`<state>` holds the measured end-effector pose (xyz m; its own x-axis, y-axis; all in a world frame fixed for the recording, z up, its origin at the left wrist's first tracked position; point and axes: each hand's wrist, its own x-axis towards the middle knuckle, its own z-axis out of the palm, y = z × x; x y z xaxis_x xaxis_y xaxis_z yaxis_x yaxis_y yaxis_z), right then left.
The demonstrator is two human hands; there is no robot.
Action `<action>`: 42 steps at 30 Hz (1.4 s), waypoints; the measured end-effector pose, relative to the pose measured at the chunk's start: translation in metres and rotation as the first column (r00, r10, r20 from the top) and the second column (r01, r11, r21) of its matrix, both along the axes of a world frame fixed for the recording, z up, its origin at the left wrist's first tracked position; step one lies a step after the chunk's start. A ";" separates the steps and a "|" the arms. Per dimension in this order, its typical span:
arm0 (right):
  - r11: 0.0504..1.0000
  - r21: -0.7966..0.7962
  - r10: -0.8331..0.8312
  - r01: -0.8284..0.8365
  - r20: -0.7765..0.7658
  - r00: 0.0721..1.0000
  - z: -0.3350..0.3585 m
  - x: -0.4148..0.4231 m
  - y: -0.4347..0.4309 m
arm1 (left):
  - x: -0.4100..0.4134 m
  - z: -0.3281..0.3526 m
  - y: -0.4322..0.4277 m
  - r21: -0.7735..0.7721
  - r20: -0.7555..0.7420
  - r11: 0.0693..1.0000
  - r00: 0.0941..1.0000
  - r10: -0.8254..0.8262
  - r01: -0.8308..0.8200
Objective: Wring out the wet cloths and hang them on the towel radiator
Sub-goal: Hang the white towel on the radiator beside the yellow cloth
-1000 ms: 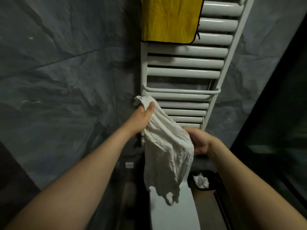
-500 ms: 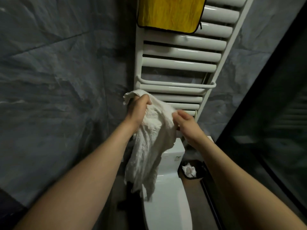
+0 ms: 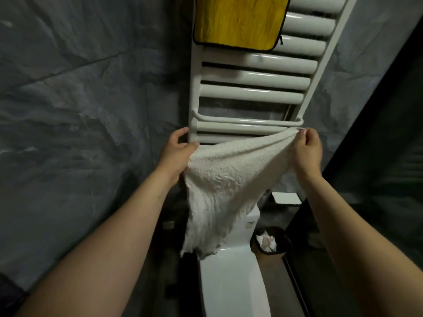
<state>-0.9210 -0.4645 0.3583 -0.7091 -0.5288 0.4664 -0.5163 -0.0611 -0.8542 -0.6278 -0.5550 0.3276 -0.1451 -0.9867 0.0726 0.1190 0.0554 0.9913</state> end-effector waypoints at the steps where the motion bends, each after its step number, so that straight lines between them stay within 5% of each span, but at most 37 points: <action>1: 1.000 0.018 0.015 -0.015 -0.039 0.999 0.005 -0.004 -0.001 | -0.004 0.001 -0.002 -0.030 0.056 0.999 0.998 -0.044 0.045; 5: 0.995 0.000 0.099 -0.100 -0.119 0.988 0.035 -0.017 -0.008 | -0.014 0.005 -0.014 -0.119 0.290 0.984 0.952 -0.092 0.132; 9: 0.919 -0.391 -0.072 0.052 -0.036 0.997 0.058 -0.029 -0.006 | -0.024 0.029 -0.010 -0.344 -0.021 0.939 1.000 0.002 -0.009; 10: 0.957 -0.288 -0.007 -0.022 -0.098 0.995 0.054 -0.033 -0.011 | -0.030 0.032 -0.011 -0.325 0.047 0.946 0.999 0.015 0.001; 11: 0.987 0.012 0.157 -0.158 -0.226 0.961 0.044 -0.034 -0.011 | -0.037 0.025 -0.009 -0.270 0.227 0.960 0.974 -0.010 0.072; 13: 0.761 0.577 0.539 -0.296 -0.310 0.783 0.022 -0.031 -0.010 | -0.047 0.000 -0.004 -0.050 0.573 0.969 0.802 -0.170 0.241; 14: 0.740 0.585 0.586 -0.331 -0.320 0.744 0.020 -0.032 -0.011 | -0.053 -0.007 -0.002 0.020 0.619 0.965 0.754 -0.218 0.262; 16: 0.843 0.388 0.514 -0.372 -0.378 0.770 0.030 -0.028 -0.006 | -0.061 -0.010 0.002 0.057 0.502 0.981 0.844 -0.188 0.185; 19: 0.789 0.509 0.584 -0.344 -0.448 0.677 0.047 -0.019 -0.003 | -0.084 0.010 0.007 -0.032 0.366 0.972 0.907 -0.206 0.233; 22: 0.777 0.494 0.600 -0.390 -0.395 0.696 0.053 -0.015 -0.005 | -0.110 0.033 0.021 -0.058 0.381 0.877 0.823 -0.421 0.476; 24: 0.785 0.398 0.606 -0.475 -0.331 0.723 0.061 -0.017 -0.002 | -0.122 0.039 0.030 -0.058 0.529 0.801 0.699 -0.481 0.596; 28: 0.838 0.319 0.534 -0.443 -0.310 0.787 0.072 -0.028 0.004 | -0.141 0.032 0.040 -0.094 0.757 0.752 0.537 -0.371 0.652; 34: 0.876 0.376 0.446 -0.302 -0.394 0.804 0.066 -0.063 0.003 | -0.142 0.035 0.002 -0.254 0.826 0.790 0.550 -0.122 0.558; 37: 0.780 0.529 0.557 -0.335 -0.341 0.757 0.056 -0.083 -0.001 | -0.136 0.050 -0.022 -0.324 0.804 0.849 0.594 0.015 0.417; 40: 0.650 0.720 0.627 -0.244 -0.326 0.708 0.054 -0.096 -0.002 | -0.129 0.070 -0.033 -0.374 0.901 0.771 0.401 0.168 0.516; 42: 0.707 0.692 0.573 -0.142 -0.444 0.688 0.060 -0.101 -0.004 | -0.119 0.093 -0.027 -0.315 0.946 0.696 0.276 0.172 0.645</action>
